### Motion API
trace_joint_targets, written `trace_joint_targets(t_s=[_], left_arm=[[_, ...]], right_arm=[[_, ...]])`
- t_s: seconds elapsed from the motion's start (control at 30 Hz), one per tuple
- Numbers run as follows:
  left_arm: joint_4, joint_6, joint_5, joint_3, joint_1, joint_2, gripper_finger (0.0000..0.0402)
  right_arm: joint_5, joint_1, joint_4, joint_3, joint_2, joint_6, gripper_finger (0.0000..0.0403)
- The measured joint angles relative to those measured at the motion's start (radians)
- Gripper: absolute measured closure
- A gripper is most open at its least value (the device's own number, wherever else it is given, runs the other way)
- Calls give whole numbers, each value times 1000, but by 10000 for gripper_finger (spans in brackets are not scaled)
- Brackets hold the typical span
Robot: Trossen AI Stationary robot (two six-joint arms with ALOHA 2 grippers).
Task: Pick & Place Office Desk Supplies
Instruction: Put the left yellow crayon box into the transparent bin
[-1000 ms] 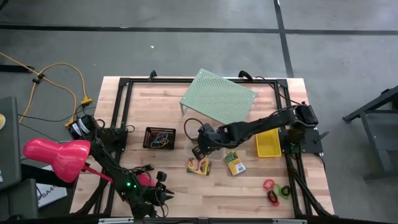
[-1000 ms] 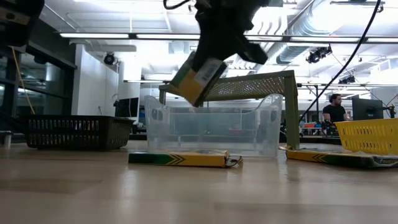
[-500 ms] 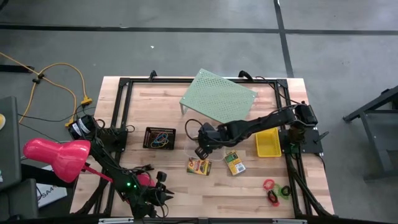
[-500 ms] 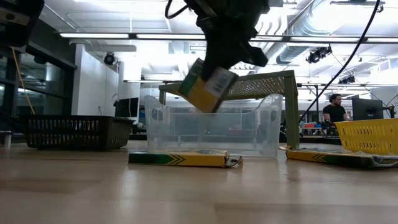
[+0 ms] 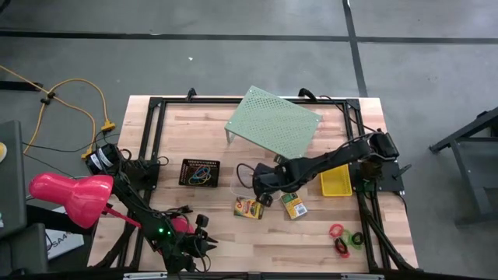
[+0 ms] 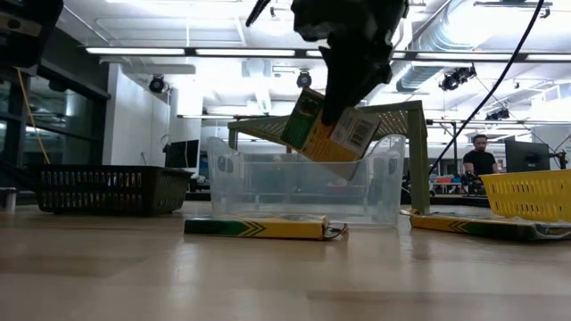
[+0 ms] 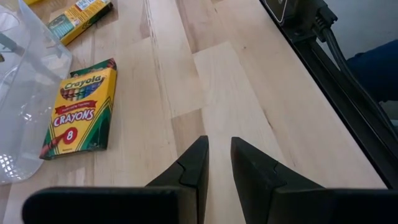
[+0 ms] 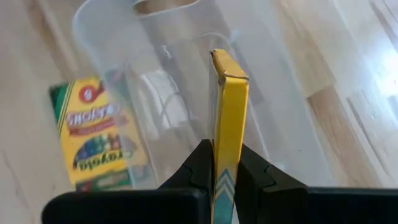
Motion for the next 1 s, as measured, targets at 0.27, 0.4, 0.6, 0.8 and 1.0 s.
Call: trace_joint_targets(t_s=[0.27, 0.4, 0.6, 0.8, 1.0], left_arm=[[0, 0, 0, 0, 0, 0, 338], [0, 0, 0, 0, 0, 0, 338], [0, 0, 0, 0, 0, 0, 338], [0, 0, 0, 0, 0, 0, 338], [0, 0, -1, 0, 0, 0, 338]], right_arm=[[121, 42, -9, 0, 9, -217, 380], [148, 36, -37, 0, 9, -225, 380], [144, 25, -36, 0, 9, -222, 375], [89, 0, -36, 2, 32, -193, 372], [64, -4, -39, 0, 109, -214, 377]])
